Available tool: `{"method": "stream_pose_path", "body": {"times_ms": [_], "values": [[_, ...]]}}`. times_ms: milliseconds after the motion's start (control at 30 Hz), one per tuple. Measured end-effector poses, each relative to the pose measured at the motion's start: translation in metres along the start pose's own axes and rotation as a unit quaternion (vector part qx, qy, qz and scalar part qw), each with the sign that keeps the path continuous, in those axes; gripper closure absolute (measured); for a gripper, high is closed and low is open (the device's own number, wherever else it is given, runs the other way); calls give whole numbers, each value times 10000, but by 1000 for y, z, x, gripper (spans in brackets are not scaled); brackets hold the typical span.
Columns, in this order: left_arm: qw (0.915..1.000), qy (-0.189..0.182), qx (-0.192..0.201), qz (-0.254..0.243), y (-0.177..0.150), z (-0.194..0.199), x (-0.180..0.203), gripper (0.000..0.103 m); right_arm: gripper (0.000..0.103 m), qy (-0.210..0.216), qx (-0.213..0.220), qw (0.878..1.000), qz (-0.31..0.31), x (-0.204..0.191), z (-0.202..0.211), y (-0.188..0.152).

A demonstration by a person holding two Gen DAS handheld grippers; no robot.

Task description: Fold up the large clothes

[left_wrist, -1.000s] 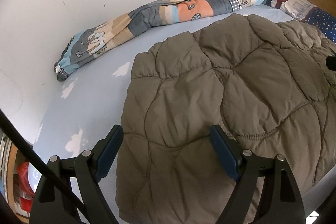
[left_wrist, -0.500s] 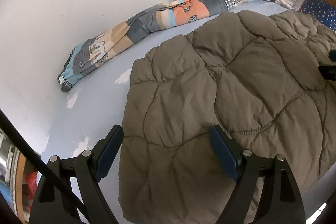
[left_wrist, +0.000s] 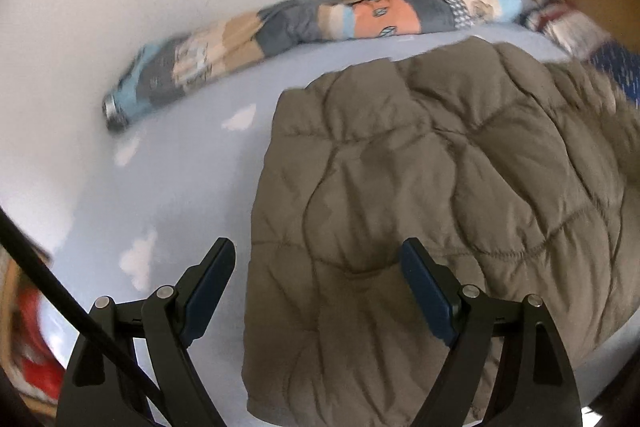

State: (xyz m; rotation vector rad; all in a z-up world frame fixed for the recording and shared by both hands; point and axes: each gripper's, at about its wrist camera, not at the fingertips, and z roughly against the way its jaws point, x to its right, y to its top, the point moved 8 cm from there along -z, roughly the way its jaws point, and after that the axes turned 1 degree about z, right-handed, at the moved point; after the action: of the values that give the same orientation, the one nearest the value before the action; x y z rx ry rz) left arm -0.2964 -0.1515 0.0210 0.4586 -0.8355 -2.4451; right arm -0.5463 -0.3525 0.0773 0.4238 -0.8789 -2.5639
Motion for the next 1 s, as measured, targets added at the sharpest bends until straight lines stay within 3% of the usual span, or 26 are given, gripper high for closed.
{"method": "stream_pose_path", "body": {"times_ms": [67,100,267,467,633,800,1000], "values": [[9993,-171,-138,310,-2,-4,-7,19,45,60,-109,9988,-478,28,0,1],[9987,-228,-193,403,-2,-6,-9,19,58,55,-169,9981,-594,37,0,0],[9949,-446,-572,694,-13,-20,-12,19,59,-135,-618,9933,-969,72,-10,-17],[9933,-498,-728,745,-17,-28,-9,19,58,-193,-918,9917,-875,74,-21,-29],[9919,-591,-581,962,-15,-23,-18,19,58,-34,-596,9937,-947,74,-4,-22],[9913,-666,-391,1068,-12,-10,-26,19,58,-187,-143,9943,-1038,96,28,-22],[9906,-858,-183,1050,-21,19,-24,19,58,-223,89,9946,-1005,123,59,-37]]}}
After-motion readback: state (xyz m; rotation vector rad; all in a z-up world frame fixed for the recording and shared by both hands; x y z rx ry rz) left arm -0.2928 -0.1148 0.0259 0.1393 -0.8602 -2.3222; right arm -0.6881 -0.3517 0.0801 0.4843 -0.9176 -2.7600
